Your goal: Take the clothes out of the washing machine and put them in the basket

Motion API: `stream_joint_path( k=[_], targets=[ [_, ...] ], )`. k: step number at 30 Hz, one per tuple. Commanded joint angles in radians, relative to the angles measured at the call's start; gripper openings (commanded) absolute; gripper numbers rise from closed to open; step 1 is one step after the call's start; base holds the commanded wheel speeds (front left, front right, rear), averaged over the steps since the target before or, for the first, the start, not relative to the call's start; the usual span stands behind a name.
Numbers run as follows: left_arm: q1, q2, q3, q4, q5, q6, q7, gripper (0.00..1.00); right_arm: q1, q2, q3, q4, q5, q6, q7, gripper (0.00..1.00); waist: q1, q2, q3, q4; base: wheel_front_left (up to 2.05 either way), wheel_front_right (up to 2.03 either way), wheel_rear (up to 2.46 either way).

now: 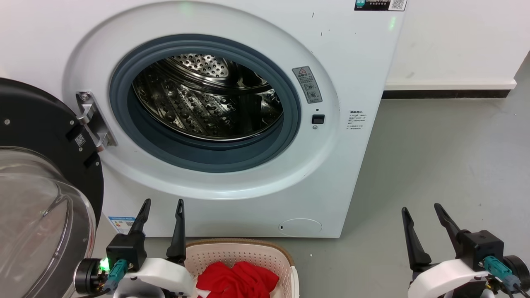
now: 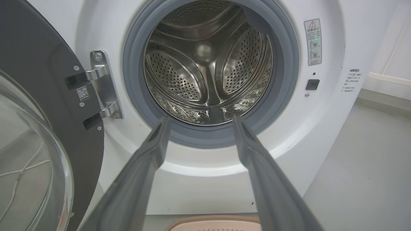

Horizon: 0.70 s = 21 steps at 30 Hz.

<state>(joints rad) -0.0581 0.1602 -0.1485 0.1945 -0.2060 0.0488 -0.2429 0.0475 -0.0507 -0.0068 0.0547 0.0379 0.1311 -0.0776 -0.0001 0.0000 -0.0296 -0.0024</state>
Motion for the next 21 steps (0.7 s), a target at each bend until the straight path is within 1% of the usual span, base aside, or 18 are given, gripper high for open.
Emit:
stream_joint_path(
  k=[1, 21],
  targets=[
    [0.011, 0.006, 0.003, -0.003, -0.003, 0.003, 0.003, 1.0, 0.01, 0.001, 0.002, -0.007, 0.01, -0.001, 0.0, 1.0, 0.0001, 0.0, -0.001, -0.001, 0.0, 0.0, 0.0],
    [0.021, 0.018, 0.001, -0.008, -0.037, 0.004, 0.014, 1.0, 0.018, 0.001, 0.017, -0.005, 0.014, -0.001, -0.001, 1.0, 0.0001, 0.0, -0.008, -0.005, 0.0, 0.0, 0.0]
  ],
)
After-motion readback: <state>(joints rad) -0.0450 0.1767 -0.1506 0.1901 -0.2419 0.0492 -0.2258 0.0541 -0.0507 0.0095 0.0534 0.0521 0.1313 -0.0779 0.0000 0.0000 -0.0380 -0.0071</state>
